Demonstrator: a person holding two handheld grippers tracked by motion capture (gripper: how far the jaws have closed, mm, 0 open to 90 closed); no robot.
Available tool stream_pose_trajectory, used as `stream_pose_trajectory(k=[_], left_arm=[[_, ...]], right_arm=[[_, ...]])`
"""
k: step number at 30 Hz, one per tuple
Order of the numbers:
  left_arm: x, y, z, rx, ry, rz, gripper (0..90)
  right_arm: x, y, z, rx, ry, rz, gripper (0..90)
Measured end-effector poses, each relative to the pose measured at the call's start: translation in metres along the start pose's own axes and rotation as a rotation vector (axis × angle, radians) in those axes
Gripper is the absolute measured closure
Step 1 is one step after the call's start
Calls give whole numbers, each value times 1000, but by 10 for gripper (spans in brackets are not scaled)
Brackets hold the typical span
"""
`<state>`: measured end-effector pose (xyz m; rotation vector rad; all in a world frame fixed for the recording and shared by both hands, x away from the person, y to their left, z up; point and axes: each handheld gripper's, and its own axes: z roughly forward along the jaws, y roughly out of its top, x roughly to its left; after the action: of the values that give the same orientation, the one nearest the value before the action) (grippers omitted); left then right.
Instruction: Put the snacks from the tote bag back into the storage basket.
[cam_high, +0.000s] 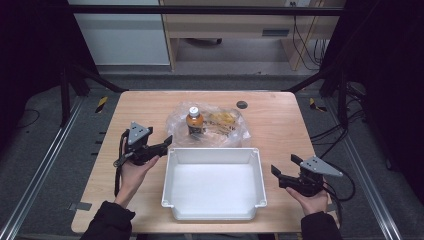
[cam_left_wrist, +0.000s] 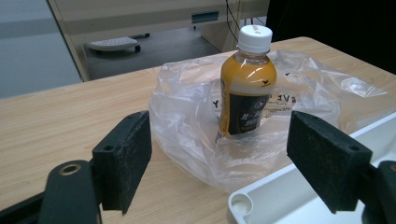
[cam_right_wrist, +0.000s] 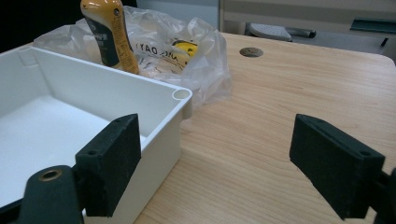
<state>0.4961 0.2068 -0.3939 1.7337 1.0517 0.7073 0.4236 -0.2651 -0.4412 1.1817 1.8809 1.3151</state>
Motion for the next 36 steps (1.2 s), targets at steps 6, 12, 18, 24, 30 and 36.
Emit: stream_pose_trajectory(k=[6, 12, 18, 24, 30, 36], left_arm=[[-4, 8, 3, -8, -12, 10, 224], [-9, 14, 7, -13, -18, 22, 228], [-13, 19, 12, -14, -19, 31, 227], [-18, 27, 19, -19, -11, 50, 227], [-22, 34, 26, -29, -9, 49, 228], [-25, 38, 33, -22, -9, 49, 230]], right_arm=[[1, 0, 1, 2, 2, 2, 168], [1, 1, 2, 5, 7, -1, 167], [2, 1, 3, 5, 9, 1, 168], [2, 1, 4, 9, 10, -3, 172], [3, 0, 4, 11, 11, -3, 173], [3, 0, 5, 17, 14, -6, 174]])
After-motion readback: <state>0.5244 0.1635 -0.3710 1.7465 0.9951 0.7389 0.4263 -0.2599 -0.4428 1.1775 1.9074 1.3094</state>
